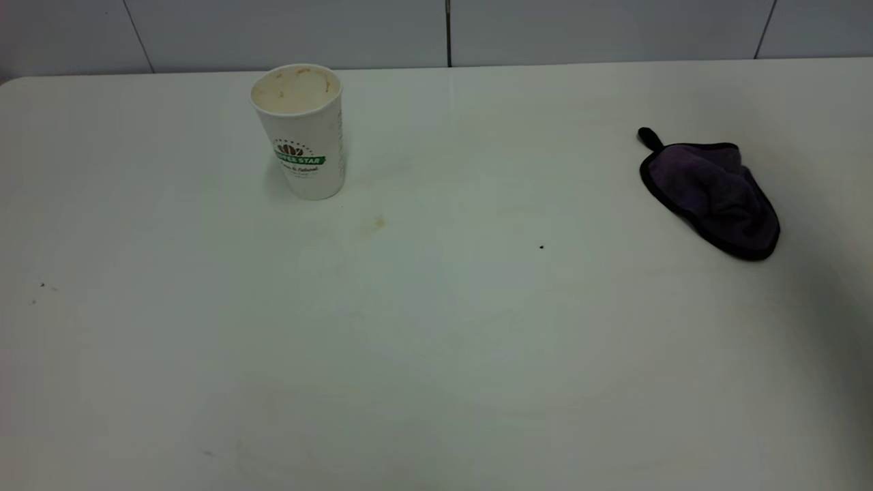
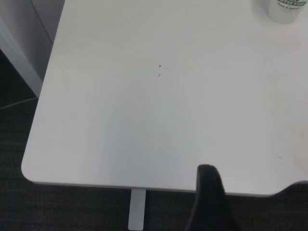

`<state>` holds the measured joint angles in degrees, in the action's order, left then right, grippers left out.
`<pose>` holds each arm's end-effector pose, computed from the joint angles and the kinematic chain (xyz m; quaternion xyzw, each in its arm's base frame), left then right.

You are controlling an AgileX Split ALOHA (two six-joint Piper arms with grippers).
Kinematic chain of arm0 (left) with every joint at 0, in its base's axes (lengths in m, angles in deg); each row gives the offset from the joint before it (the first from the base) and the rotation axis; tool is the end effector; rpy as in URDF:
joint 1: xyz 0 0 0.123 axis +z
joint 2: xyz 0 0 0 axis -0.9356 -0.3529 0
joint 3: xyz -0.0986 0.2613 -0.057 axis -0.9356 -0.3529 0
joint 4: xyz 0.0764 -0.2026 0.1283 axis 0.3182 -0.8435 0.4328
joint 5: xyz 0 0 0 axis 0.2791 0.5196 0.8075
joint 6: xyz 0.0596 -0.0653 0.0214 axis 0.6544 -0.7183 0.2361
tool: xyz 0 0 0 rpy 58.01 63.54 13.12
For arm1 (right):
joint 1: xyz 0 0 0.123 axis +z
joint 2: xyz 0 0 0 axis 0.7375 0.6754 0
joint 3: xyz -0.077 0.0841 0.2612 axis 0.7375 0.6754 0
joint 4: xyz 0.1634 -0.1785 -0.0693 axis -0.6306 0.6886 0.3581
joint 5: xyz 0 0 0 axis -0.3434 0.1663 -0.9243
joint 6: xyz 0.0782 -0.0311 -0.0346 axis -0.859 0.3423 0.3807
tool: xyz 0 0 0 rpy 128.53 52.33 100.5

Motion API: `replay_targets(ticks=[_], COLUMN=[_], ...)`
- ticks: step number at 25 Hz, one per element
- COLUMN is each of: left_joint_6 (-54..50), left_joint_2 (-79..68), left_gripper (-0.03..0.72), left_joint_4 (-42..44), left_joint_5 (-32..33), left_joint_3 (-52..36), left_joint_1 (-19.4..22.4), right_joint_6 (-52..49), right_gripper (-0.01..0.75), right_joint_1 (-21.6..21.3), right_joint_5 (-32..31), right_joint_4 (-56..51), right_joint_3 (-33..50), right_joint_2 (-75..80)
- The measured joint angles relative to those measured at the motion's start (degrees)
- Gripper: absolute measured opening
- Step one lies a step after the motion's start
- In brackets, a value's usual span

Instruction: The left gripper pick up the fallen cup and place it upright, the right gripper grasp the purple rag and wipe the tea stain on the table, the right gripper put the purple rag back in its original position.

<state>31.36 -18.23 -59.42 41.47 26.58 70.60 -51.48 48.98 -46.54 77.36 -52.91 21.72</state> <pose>-0.0099 0.0057 0.2677 -0.0274 0.8697 0.0335 0.4916 0.2783 0.0139 0.3951 -0.0845 0.9622 0.0227 0.2580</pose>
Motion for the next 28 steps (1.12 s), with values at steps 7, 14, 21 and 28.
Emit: replay_targets(ticks=[7,14,21,28], left_joint_6=[0.0,0.0,0.0,0.0], left_joint_2=[0.0,0.0,0.0,0.0], left_gripper=[0.545,0.545,0.545,0.545], left_joint_4=[0.0,0.0,0.0,0.0], left_joint_5=[0.0,0.0,0.0,0.0], left_joint_3=[0.0,0.0,0.0,0.0], left_joint_1=[0.0,0.0,0.0,0.0], right_joint_6=[-3.1,-5.4,-4.5,-3.6], right_gripper=[0.722,0.706,0.697,0.689], right_joint_1=[0.6,0.6,0.6,0.6], right_joint_5=[-0.5,-0.2,3.6,6.4], right_joint_4=[-0.8,-0.7,1.1,1.4], right_joint_3=[23.4,43.8,54.9,58.1], right_joint_2=[-26.4,-47.6,-58.8,-62.1])
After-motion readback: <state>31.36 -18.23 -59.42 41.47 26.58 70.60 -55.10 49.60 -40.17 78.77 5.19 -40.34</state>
